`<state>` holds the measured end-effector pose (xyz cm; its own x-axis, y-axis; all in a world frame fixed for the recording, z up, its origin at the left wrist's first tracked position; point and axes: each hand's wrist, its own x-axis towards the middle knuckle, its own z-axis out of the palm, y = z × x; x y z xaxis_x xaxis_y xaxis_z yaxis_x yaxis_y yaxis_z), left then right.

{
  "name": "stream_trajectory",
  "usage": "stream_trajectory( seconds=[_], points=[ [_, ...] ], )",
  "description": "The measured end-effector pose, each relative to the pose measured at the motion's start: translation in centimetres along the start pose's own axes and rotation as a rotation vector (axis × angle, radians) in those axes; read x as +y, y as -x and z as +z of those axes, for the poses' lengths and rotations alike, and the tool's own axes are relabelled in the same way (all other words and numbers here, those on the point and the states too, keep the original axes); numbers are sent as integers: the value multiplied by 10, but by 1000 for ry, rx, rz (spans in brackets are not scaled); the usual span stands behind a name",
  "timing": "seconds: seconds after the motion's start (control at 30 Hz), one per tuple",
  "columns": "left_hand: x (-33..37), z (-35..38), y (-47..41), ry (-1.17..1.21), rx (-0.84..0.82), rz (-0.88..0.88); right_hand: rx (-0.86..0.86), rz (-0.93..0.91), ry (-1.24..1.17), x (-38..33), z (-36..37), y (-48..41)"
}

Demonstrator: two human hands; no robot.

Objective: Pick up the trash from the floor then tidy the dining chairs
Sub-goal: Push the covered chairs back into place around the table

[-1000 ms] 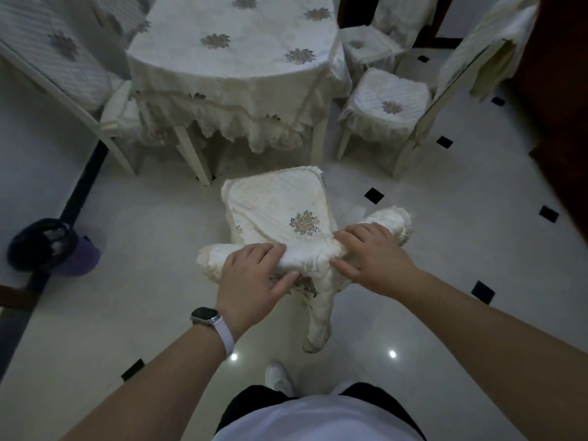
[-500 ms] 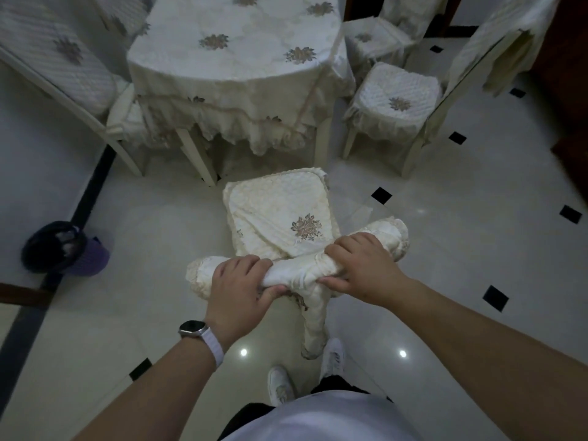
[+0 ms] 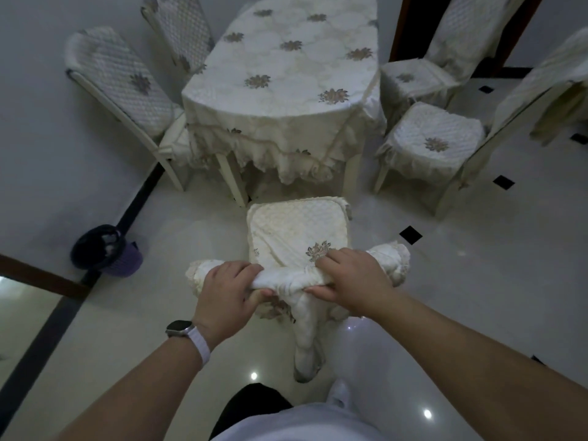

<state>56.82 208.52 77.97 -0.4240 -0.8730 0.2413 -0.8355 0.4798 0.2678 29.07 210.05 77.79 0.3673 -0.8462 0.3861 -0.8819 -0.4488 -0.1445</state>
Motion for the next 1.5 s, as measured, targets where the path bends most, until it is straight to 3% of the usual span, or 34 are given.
stream_trajectory(
  seconds=[0.17,0.3,0.9,1.5],
  points=[
    [-7,-8,-35,7,41,-61,21,96,-2,15,2,-34],
    [-19,-9,-56,24,60,-68,73,67,24,23,6,-60],
    [-133,-32,-192,152,226,79,255,133,52,35,31,-219],
    [-218,-16,-256,203,200,96,226,127,95,42,81,-301]
  ],
)
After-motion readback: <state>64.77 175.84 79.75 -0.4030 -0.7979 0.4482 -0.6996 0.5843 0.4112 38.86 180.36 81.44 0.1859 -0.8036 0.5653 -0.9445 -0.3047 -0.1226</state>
